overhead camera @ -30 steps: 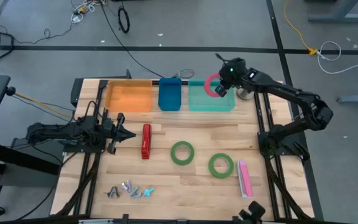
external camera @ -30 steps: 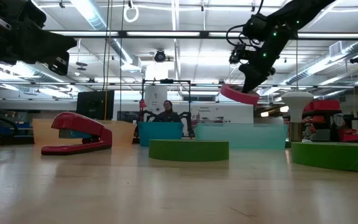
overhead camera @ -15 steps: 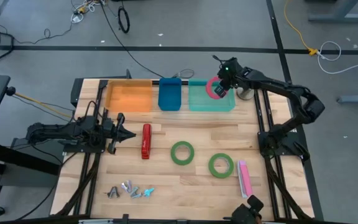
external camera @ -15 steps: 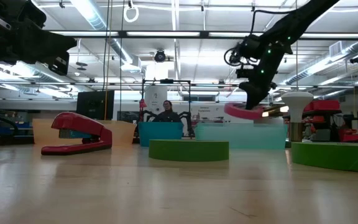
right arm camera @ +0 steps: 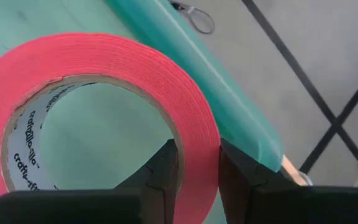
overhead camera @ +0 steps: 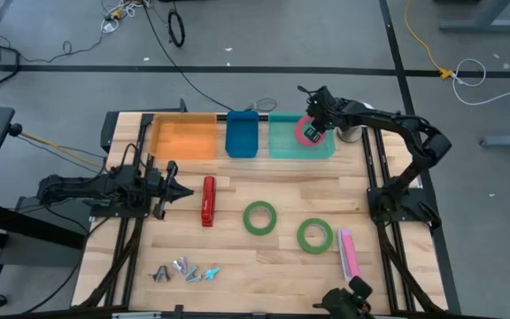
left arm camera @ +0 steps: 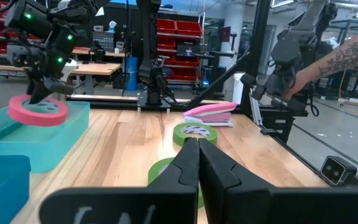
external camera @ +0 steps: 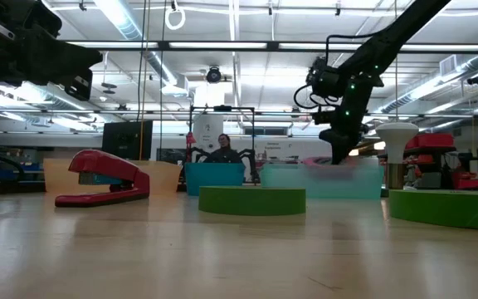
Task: Pick and place Stapler, Stapler remover, tape
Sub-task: Put the pink tape into the light green bin
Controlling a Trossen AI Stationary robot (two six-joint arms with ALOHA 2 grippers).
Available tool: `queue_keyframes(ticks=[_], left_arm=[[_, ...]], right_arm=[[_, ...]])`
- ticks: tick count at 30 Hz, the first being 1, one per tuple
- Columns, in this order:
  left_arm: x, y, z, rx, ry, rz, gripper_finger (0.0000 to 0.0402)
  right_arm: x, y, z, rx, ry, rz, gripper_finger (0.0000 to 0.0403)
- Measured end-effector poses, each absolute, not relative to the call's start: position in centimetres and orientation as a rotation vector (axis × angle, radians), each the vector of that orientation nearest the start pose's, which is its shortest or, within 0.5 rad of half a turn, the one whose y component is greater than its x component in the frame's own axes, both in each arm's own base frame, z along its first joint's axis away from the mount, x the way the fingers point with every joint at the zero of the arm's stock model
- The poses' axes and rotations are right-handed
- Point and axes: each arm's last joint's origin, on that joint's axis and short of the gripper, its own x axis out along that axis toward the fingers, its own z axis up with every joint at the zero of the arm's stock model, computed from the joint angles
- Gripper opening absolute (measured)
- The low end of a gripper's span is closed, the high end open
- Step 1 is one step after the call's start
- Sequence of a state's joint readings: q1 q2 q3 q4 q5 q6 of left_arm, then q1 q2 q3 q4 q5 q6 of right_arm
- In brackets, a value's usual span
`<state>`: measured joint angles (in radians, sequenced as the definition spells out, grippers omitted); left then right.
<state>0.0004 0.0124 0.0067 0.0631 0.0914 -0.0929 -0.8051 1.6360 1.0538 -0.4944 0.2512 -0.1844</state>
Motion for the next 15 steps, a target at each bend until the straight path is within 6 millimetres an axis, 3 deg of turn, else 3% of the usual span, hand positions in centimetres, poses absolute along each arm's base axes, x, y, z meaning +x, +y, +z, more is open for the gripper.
queue_keyframes(ticks=[15], left_arm=[[9.78,-0.26,17.1,-0.09,-0.053,-0.093,0.0003]], right_arm=[[21.49,-23.73,19.86,0.109,1.19,-0.907,0.0095]])
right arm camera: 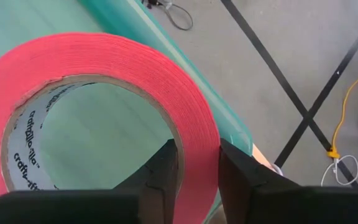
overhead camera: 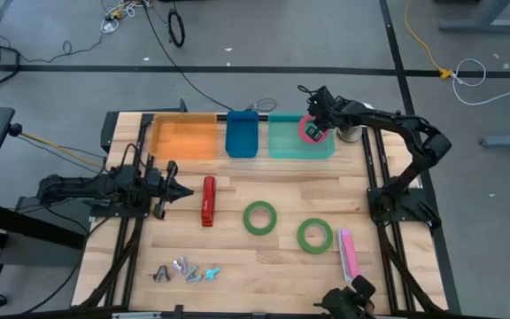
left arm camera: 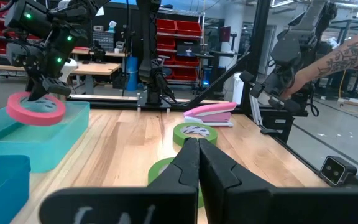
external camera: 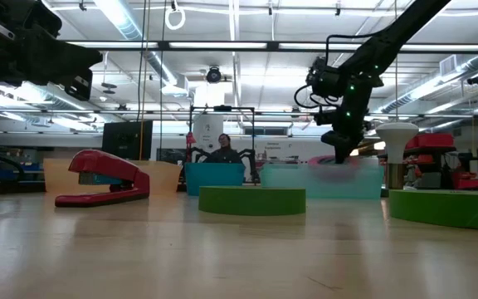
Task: Pick and place Stapler, Stapler remover, tape
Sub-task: Put the pink tape into the light green bin, then put the right green tape into the light green bin
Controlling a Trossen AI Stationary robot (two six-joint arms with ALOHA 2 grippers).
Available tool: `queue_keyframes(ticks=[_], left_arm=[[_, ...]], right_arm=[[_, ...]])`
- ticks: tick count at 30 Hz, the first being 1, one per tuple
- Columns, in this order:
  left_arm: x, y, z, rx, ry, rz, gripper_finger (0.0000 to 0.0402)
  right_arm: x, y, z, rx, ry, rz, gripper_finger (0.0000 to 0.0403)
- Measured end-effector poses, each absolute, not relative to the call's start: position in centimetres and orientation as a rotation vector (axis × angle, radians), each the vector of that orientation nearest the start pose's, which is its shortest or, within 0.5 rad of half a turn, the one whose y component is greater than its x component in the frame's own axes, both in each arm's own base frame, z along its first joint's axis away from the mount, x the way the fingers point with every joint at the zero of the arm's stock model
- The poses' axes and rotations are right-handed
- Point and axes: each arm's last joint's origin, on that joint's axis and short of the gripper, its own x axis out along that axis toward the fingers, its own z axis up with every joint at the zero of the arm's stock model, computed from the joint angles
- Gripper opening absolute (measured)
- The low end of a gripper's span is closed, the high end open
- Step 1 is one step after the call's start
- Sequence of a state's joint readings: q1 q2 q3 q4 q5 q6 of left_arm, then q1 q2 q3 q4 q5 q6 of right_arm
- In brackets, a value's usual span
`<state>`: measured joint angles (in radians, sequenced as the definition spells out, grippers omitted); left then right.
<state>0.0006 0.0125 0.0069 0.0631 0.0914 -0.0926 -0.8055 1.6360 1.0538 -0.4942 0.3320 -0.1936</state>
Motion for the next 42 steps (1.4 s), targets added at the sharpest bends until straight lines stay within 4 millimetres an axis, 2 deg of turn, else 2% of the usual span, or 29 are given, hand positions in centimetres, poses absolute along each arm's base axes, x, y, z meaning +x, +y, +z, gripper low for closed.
queue_keyframes(ticks=[15,21,31,42], left_arm=[[9.8,-0.3,17.1,-0.09,-0.053,-0.093,0.0003],[9.8,-0.3,17.1,-0.09,-0.053,-0.094,0.0003],[9.8,-0.3,17.1,-0.09,-0.053,-0.093,0.0003],[9.8,-0.3,17.1,-0.09,-0.053,-0.093,0.0003]], right_arm=[[21.3,-23.6,19.8,0.144,1.195,-0.912,0.0185],[21.3,-23.6,20.0,0.142,1.186,-0.903,0.0204],[21.0,-21.9,23.6,0.129,1.033,-0.797,0.0205],[21.2,-16.9,27.5,0.054,0.936,-0.536,0.0205]])
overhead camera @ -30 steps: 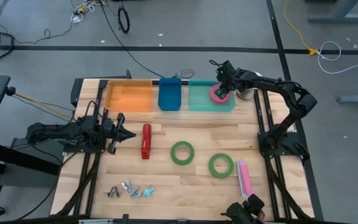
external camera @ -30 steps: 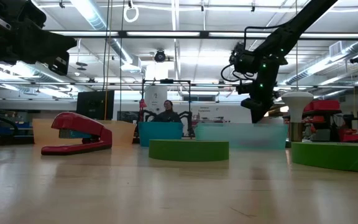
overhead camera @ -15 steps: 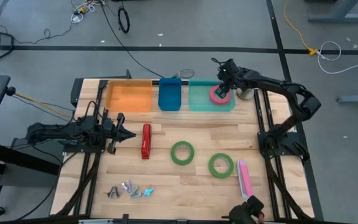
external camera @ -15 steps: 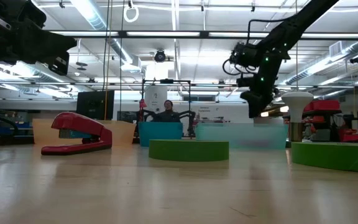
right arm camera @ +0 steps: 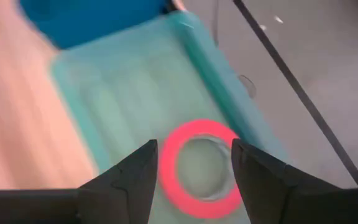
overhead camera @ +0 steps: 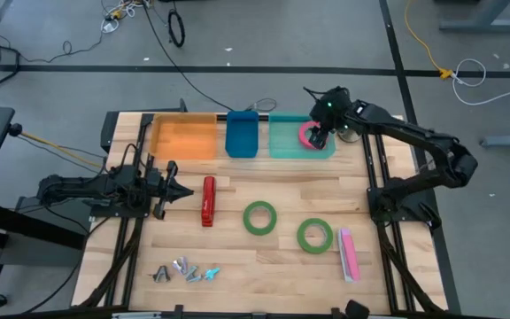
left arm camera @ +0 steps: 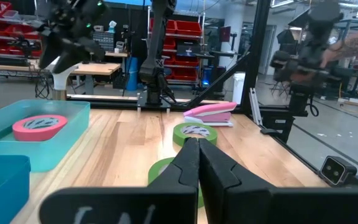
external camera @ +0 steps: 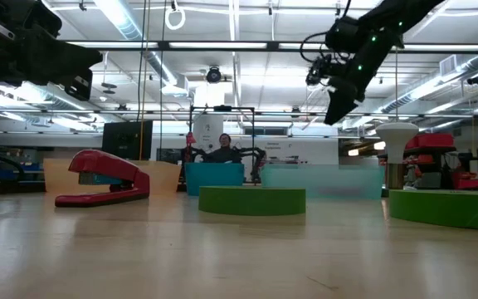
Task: Pick and place Stapler, Stapler remover, tape
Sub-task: Put the right green tape into the light green bin
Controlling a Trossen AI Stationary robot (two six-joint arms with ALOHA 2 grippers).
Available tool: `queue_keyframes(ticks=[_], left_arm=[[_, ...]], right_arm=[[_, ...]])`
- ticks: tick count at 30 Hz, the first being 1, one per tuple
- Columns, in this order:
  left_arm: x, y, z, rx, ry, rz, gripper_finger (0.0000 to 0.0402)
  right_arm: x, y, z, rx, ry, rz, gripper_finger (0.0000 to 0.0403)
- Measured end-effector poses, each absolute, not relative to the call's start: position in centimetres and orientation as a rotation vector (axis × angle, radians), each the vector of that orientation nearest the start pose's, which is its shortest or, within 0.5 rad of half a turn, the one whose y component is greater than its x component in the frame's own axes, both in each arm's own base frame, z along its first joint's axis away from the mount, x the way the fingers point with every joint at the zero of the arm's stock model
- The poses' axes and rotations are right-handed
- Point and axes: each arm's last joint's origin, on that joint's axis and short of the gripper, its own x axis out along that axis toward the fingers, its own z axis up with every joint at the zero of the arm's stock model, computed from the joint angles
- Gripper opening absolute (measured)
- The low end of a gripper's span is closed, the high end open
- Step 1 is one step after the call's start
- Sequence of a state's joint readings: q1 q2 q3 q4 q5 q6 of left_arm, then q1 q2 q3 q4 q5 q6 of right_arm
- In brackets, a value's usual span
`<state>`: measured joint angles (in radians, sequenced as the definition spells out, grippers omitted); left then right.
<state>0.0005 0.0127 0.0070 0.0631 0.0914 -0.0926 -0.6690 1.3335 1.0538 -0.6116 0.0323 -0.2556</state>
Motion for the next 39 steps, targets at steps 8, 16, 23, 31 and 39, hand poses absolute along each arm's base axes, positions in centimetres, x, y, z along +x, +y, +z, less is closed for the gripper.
queue_keyframes(ticks=[8,16,23,31,39], left_arm=[[9.8,-0.3,17.1,-0.09,-0.053,-0.094,0.0003],[9.8,-0.3,17.1,-0.09,-0.053,-0.094,0.0003],[9.8,-0.3,17.1,-0.09,-0.053,-0.094,0.0003],[9.8,-0.3,17.1,-0.09,-0.053,-0.093,0.0003],[9.8,-0.3,17.1,-0.09,-0.053,-0.093,0.0003]], right_arm=[[22.0,-13.1,28.7,0.007,0.905,-0.399,0.0205],[23.4,-10.3,28.7,0.021,0.892,-0.289,0.0205],[24.4,-7.6,28.7,0.112,0.853,-0.045,0.0205],[24.5,-4.8,28.3,0.077,0.929,0.073,0.0205],[24.3,-2.2,27.9,0.047,0.999,0.17,0.0205]])
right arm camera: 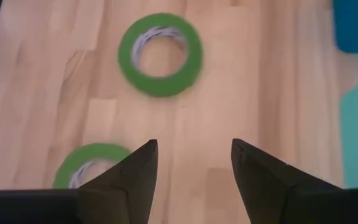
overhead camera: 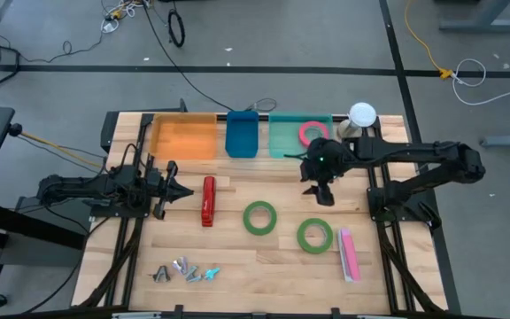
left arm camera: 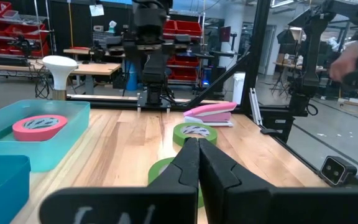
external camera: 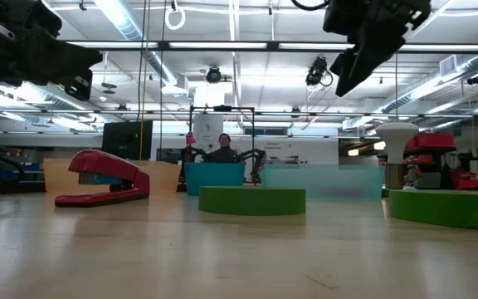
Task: Pick and place Stapler, Stapler remover, tape
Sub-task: Put the right green tape into the light green bin
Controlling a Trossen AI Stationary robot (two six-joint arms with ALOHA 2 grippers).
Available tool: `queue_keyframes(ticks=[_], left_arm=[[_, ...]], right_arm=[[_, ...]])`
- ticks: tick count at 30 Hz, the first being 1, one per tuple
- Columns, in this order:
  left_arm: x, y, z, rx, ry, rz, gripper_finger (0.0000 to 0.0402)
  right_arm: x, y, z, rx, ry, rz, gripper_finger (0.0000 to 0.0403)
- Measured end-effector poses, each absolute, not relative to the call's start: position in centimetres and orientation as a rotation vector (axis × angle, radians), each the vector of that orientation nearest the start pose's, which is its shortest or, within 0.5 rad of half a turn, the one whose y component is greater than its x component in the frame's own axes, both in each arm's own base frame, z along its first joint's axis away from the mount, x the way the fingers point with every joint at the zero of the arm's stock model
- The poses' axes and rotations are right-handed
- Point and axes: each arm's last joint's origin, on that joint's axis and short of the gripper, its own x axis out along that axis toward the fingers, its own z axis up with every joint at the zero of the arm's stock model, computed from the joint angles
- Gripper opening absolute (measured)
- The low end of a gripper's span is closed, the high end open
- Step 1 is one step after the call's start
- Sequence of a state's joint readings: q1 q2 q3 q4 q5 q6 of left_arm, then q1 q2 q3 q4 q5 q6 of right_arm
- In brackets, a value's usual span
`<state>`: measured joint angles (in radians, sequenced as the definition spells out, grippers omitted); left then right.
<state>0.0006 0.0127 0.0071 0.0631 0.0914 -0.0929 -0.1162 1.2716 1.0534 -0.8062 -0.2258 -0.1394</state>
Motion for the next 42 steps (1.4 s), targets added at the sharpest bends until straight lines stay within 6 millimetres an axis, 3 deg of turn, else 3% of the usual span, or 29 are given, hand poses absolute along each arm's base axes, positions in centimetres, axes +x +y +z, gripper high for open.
queue_keyframes(ticks=[17,21,27,37,42], left_arm=[[9.8,-0.3,17.1,-0.09,-0.053,-0.093,0.0003],[9.8,-0.3,17.1,-0.09,-0.053,-0.093,0.0003],[9.8,-0.3,17.1,-0.09,-0.053,-0.093,0.0003],[9.8,-0.3,17.1,-0.09,-0.053,-0.093,0.0003],[9.8,-0.3,17.1,-0.09,-0.053,-0.094,0.0003]], right_arm=[[22.8,1.7,22.1,0.058,1.155,0.273,0.0205],[22.7,1.8,21.6,0.104,1.18,0.243,0.0205],[23.1,2.2,21.1,0.036,1.19,0.187,0.0205],[23.7,3.5,20.1,0.041,1.234,0.236,0.0205],[24.2,4.3,18.4,0.051,1.321,0.221,0.0215]])
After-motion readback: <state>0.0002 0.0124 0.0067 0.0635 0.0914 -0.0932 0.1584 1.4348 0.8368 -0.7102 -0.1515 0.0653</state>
